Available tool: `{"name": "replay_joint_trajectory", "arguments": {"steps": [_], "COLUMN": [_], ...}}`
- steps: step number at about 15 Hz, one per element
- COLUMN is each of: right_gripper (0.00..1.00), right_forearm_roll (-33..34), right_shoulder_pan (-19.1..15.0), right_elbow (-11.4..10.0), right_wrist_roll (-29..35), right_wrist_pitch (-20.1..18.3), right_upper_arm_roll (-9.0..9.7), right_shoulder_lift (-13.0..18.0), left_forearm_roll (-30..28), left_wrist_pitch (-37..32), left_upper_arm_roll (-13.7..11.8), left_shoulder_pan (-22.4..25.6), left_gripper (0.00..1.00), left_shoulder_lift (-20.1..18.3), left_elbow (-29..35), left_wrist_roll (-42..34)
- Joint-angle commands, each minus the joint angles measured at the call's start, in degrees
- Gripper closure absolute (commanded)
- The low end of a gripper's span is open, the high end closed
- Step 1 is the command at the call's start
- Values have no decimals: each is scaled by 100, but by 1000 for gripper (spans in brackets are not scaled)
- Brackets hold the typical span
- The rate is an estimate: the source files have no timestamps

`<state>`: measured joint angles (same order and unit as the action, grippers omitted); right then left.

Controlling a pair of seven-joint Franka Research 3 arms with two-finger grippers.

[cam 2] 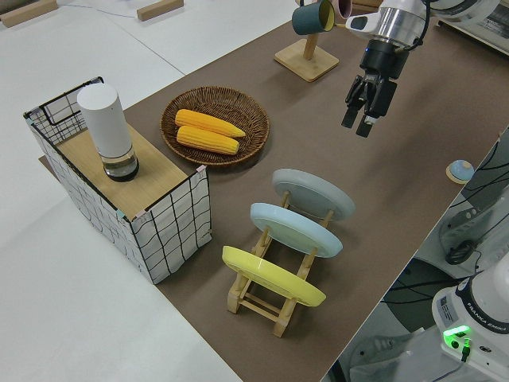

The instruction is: Pick gray plate from table and place it on lower plate rack with left arm

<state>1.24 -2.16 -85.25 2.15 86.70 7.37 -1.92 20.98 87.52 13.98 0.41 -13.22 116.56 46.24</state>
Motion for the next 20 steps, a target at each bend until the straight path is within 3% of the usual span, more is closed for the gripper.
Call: {"name": "replay_joint_trajectory", "arguments": {"steps": [1,4,7,10,15,20], "right_gripper": [17,17,17,17,17,17], "right_forearm_roll": [17,17,17,17,17,17], "right_shoulder_pan": [-127,-127,-127,-127,-127,-127], "right_elbow": [122,122,114,114,114,122], "right_wrist_roll": [75,75,75,75,75,75], "right_wrist_pitch": [-92,-92,-92,-92,-92,-92], "right_upper_arm_roll": [116,116,116,116,116,116], "right_shoulder_lift": [-54,-54,-54,-54,-54,-54], "left_forearm_roll": [-506,-1023,-1665,-2193,-2221,-2265], "left_wrist_pitch": [-437,-437,-394,36,29,55], "left_upper_arm_roll": [-27,-71,-185,-431,-414,-379], "left_shoulder_pan": [12,20,3,-6,-6,-59], "left_gripper": [0,2,5,0,0,0], "left_shoulder_lift": [101,66,83,22,-93,-93], "left_elbow": [-721,-985,-1222,-1232,-1232,-1241], "left_wrist_roll": [-1210,-1836,-1925,-3187,-4770,-4817]}}
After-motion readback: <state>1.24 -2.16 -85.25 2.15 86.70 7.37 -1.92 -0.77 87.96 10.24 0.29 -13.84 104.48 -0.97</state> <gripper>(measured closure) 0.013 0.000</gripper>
